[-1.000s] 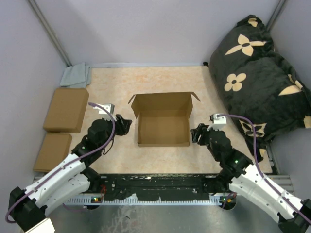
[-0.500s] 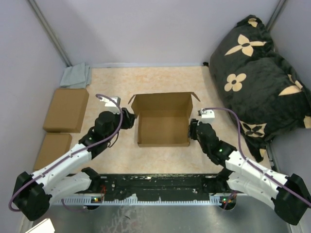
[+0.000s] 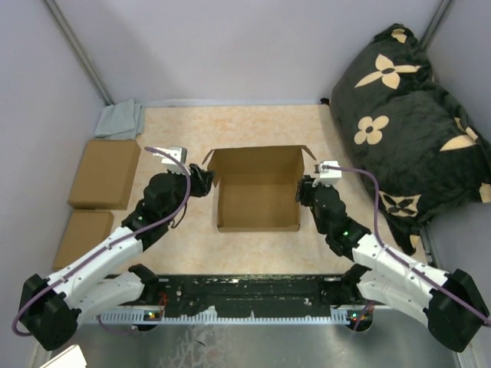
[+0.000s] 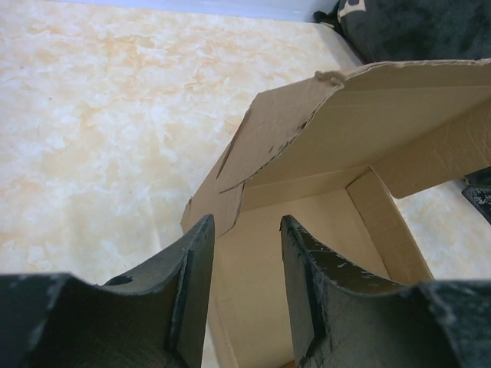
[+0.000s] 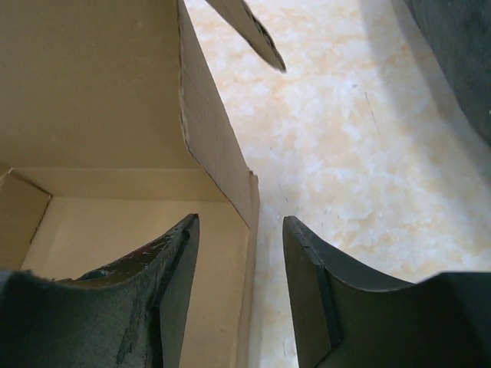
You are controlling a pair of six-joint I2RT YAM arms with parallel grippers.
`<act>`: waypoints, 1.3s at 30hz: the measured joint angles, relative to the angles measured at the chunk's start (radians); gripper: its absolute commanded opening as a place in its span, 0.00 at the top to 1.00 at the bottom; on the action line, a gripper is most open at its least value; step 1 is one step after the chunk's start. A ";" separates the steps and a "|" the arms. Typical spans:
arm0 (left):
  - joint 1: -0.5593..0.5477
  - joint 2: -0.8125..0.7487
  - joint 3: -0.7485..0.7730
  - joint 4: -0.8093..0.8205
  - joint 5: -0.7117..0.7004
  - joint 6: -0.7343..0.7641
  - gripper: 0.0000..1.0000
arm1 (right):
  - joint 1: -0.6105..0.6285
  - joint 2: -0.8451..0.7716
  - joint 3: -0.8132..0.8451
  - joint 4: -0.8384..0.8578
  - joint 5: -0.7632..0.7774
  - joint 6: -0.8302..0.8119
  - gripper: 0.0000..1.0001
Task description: Fold the paper box
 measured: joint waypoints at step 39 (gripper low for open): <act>0.001 0.066 0.029 0.092 0.108 -0.008 1.00 | -0.032 0.074 0.095 0.052 -0.139 0.007 1.00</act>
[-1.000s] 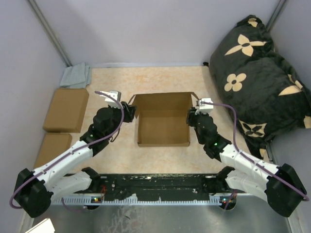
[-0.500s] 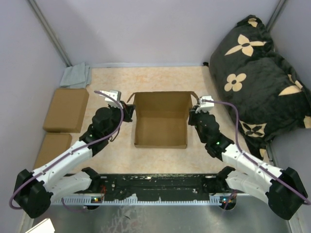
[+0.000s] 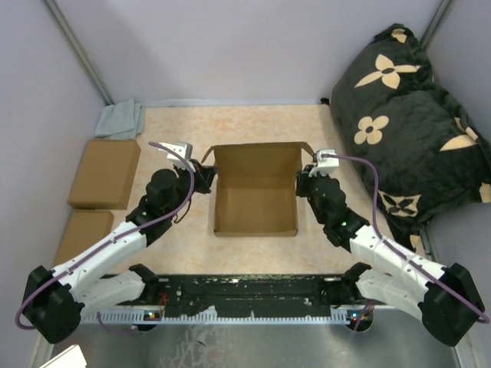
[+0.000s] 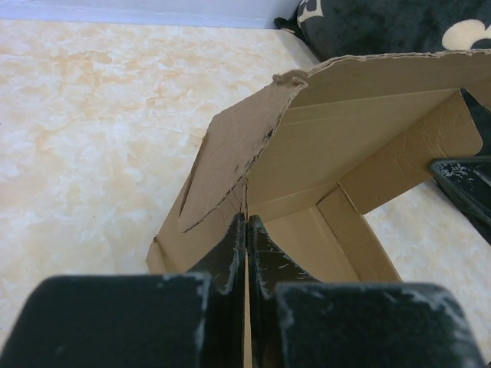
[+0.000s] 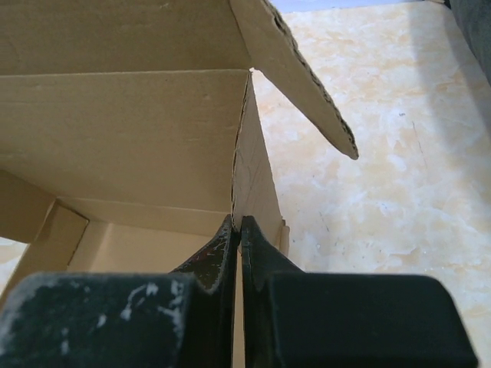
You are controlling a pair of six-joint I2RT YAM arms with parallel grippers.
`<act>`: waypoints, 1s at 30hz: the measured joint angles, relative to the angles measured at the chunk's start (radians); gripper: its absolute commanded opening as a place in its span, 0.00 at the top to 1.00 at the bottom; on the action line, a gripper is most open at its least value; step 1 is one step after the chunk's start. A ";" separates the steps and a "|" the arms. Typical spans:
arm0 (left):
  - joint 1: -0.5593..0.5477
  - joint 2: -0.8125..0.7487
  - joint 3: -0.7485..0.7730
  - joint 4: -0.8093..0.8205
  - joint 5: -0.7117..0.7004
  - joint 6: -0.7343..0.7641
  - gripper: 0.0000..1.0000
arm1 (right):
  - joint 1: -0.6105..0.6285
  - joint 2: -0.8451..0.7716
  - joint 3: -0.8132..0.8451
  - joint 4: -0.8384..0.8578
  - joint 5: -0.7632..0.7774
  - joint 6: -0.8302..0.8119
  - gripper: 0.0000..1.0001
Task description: Fold the paper box
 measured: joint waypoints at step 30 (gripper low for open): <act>-0.006 -0.251 -0.132 -0.351 0.057 -0.105 0.60 | 0.016 -0.264 -0.126 -0.521 -0.198 0.257 0.31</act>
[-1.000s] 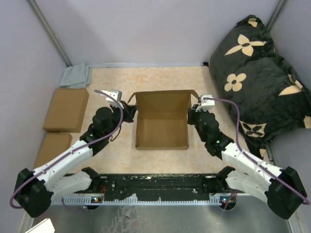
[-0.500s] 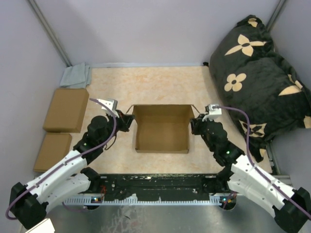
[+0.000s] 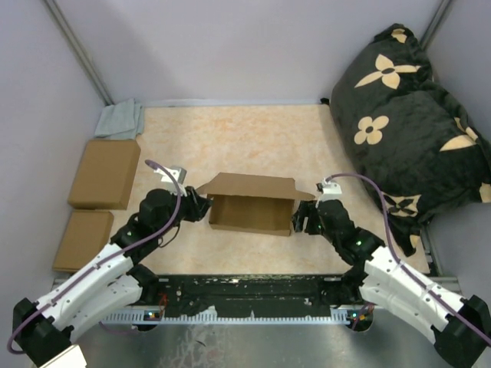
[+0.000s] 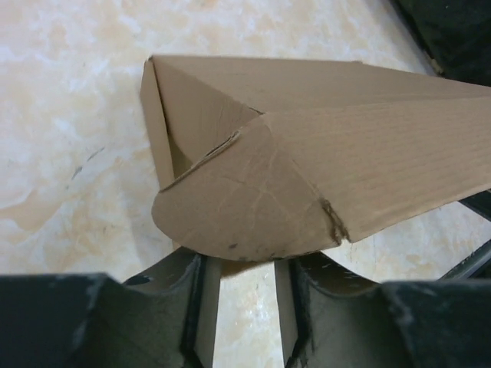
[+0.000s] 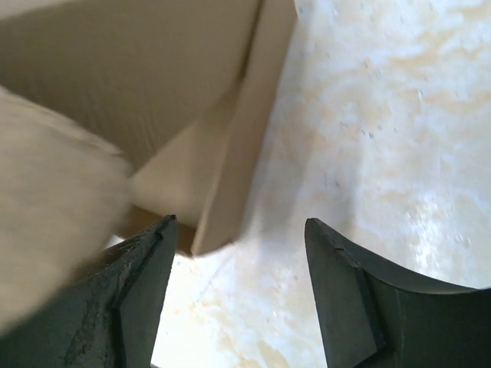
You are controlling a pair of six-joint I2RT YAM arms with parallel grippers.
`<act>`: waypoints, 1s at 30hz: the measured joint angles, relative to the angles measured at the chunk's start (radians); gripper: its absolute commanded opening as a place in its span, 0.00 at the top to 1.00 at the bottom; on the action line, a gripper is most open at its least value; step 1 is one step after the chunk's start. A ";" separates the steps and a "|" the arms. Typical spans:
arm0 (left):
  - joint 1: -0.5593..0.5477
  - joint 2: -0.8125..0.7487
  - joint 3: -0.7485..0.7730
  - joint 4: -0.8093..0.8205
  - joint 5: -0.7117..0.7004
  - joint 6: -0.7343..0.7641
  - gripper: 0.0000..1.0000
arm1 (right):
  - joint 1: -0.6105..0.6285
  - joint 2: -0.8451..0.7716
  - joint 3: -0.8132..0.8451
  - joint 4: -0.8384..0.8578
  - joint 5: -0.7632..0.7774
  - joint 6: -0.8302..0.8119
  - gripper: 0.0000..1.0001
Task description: Fold the paper box
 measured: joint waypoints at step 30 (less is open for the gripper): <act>-0.002 0.031 0.217 -0.448 -0.423 -0.192 0.56 | 0.004 0.106 0.322 -0.175 0.287 0.060 0.33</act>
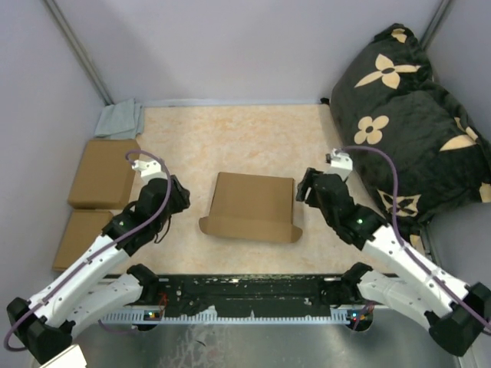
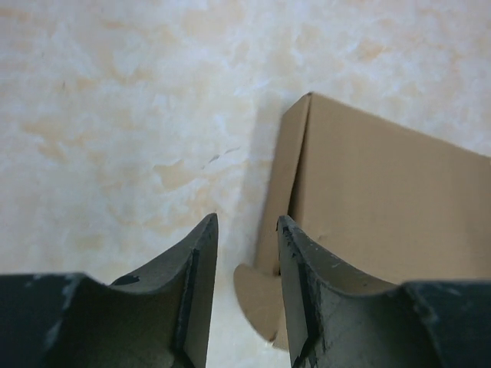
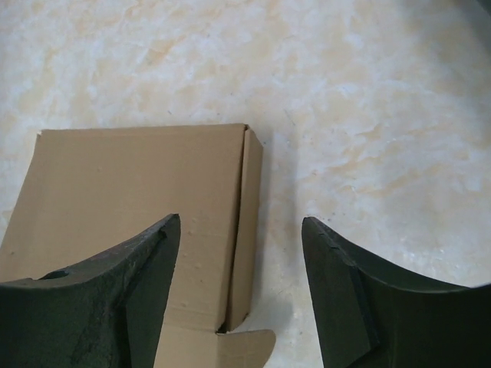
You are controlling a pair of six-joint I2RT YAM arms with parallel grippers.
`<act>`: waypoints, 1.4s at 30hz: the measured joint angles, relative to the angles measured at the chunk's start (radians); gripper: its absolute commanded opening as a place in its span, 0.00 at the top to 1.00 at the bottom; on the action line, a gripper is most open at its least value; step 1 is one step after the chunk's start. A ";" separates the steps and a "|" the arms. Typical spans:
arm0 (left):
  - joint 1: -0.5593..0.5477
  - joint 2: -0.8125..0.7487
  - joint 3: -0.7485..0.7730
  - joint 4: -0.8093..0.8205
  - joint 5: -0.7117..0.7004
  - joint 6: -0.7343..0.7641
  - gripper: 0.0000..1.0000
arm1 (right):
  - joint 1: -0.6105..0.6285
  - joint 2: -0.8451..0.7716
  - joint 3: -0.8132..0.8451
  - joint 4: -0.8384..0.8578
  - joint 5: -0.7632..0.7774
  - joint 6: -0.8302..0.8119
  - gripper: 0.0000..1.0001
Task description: Fold the paper box
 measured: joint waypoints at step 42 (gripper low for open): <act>0.025 0.719 0.106 0.495 0.267 0.199 0.55 | -0.140 0.844 0.318 0.205 -0.346 -0.152 0.28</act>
